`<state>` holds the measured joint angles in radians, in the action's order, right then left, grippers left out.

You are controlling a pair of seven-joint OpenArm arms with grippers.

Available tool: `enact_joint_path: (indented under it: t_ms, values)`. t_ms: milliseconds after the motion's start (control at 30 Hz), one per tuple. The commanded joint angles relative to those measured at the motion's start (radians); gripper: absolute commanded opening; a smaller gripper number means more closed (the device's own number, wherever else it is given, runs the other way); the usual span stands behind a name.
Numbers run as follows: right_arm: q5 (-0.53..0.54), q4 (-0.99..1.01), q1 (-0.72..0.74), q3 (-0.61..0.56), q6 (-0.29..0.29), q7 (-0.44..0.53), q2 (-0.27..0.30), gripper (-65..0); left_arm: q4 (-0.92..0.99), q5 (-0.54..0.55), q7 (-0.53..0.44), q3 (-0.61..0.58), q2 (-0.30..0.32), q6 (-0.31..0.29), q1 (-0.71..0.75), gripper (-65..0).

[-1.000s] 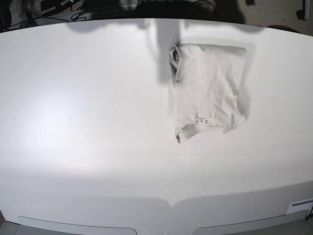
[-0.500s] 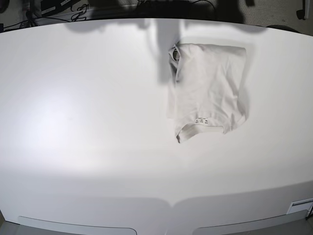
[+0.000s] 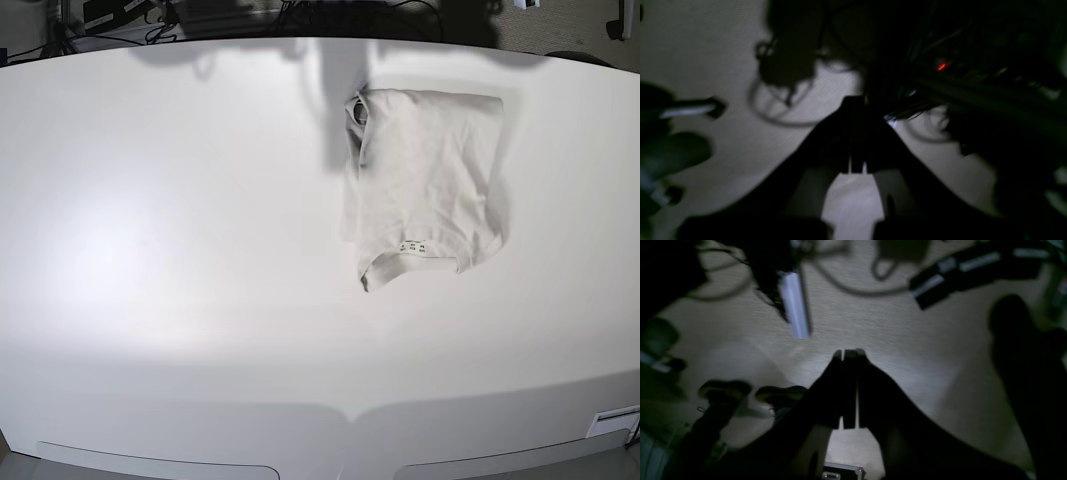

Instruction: Fold the T-shirt properly

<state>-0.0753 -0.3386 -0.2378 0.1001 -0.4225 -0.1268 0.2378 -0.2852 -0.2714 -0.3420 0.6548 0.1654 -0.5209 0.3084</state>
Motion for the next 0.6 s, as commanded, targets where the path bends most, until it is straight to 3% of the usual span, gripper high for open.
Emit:
enact_joint_path:
  t_ms: [0,100,233,567]
  values:
    - [0.000,0.008,0.011,0.002,-0.003,0.019,0.004,-65.0,0.004,-0.001,-0.025,0.002,-0.006,0.018,0.018,-65.0]
    - [0.000,0.023,0.043,0.002,-0.003,0.023,-0.015,-65.0,0.003,-0.002,-0.053,0.002,-0.040,0.063,0.006,-65.0]
    - [0.000,0.023,0.046,0.002,-0.004,0.016,-0.039,-65.0,0.003,-0.002,-0.037,0.002,-0.060,0.065,-0.013,-65.0]
    - [0.008,0.023,0.051,0.002,-0.004,-0.001,-0.039,-65.0,0.004,-0.002,-0.045,0.002,-0.071,0.065,-0.027,-65.0]
